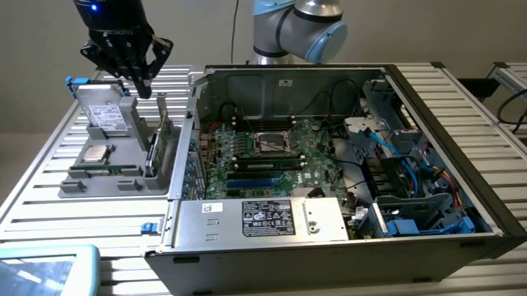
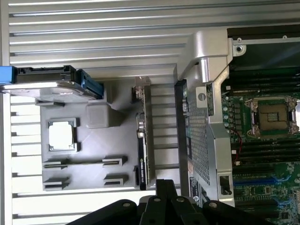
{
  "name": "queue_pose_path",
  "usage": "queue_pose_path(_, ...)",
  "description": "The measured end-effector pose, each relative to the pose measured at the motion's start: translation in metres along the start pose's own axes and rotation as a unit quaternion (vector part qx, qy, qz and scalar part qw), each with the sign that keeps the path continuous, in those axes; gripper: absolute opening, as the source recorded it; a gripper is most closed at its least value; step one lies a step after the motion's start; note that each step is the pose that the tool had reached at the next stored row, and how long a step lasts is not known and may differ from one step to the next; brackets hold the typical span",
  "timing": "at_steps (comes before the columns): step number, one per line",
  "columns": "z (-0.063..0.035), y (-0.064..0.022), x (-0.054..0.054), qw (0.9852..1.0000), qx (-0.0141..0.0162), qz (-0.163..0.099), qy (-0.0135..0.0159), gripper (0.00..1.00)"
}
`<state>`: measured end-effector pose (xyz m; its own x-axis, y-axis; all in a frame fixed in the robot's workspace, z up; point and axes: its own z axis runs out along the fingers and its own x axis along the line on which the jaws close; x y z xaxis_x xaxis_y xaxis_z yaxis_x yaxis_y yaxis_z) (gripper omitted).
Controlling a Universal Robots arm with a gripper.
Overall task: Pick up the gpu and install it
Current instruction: 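Reach for the gpu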
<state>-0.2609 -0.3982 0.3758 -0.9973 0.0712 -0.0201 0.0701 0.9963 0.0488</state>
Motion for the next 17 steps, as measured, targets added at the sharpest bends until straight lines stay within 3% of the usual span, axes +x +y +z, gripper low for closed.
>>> queue_pose_path(9, 0.0035, 0.0010, 0.0036, 1.0000, 0.0000, 0.000, 0.0000, 0.11)
queue_pose_path(17, 0.0039, 0.0085, 0.0066, 1.0000, 0.0001, 0.000, 0.0008, 0.11)
